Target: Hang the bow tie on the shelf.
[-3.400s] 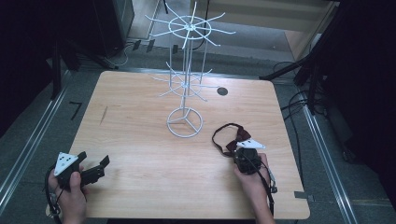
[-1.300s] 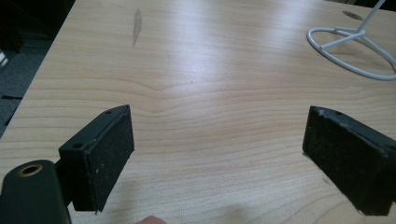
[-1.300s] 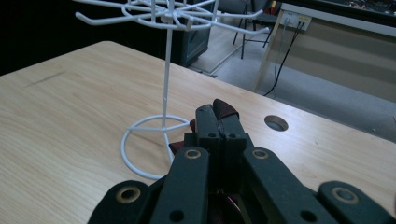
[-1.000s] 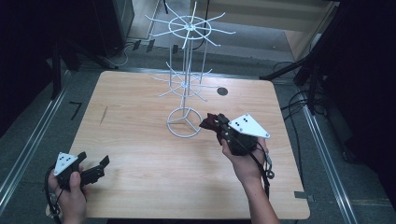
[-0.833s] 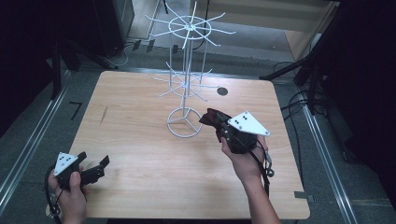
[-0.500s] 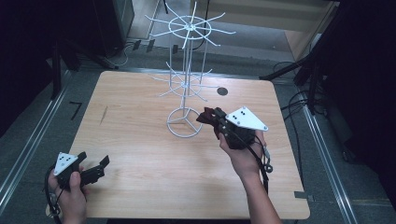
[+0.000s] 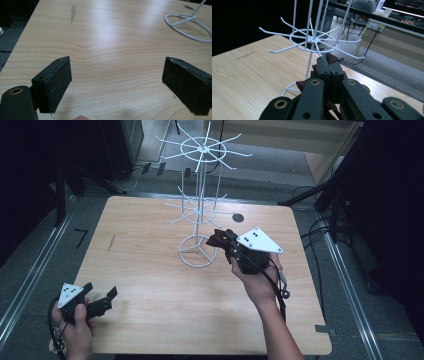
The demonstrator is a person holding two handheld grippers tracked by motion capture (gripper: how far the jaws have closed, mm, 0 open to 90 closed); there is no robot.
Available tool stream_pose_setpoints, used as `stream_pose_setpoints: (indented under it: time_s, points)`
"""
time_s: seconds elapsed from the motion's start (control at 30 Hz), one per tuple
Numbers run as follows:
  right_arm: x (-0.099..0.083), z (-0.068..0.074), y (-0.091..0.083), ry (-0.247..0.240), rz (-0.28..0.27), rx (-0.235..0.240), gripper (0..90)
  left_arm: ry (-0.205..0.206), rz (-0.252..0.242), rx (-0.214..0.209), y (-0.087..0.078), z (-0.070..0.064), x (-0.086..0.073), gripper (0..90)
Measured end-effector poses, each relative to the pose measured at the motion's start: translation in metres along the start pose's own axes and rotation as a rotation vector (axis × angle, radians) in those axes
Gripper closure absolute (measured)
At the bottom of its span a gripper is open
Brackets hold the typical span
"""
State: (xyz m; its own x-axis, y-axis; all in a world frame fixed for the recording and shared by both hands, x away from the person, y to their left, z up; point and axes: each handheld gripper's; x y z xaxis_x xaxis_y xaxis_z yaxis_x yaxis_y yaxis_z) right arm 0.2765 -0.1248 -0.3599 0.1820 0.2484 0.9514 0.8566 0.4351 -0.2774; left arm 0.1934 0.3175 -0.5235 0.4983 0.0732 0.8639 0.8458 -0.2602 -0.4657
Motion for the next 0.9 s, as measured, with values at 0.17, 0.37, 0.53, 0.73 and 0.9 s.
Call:
stream_pose_setpoints:
  time_s: [0.17, 0.37, 0.53, 0.73, 0.9]
  points:
    - [0.004, 0.0, 0.002, -0.004, -0.003, -0.001, 90.0, -0.001, 0.0, -0.001, 0.0, 0.0, 0.0, 9.5]
    - [0.01, -0.001, 0.004, -0.024, -0.01, 0.002, 90.0, -0.001, 0.002, -0.002, 0.0, 0.0, 0.0, 9.6]
    - [0.014, -0.004, 0.011, -0.02, -0.008, 0.004, 90.0, -0.003, 0.0, -0.002, 0.0, 0.0, 0.0, 9.6]
    - [0.013, -0.014, 0.02, 0.021, 0.007, 0.016, 90.0, -0.003, 0.0, -0.002, 0.0, 0.0, 0.0, 9.6]
    - [0.009, -0.02, 0.03, 0.038, 0.029, 0.014, 90.0, -0.003, 0.001, -0.002, 0.0, 0.0, 0.0, 9.6]
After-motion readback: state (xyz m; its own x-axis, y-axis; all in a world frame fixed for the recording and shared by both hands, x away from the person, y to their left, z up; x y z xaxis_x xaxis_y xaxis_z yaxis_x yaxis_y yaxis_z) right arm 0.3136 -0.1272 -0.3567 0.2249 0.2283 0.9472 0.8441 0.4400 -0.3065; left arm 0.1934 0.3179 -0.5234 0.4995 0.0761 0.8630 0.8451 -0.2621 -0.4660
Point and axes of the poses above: each handheld gripper's, and its own axes: y roughly forward along the jaws, x roughly out of its top, z roughly to its left, and after that the axes turned 3 degrees about -x, right-handed
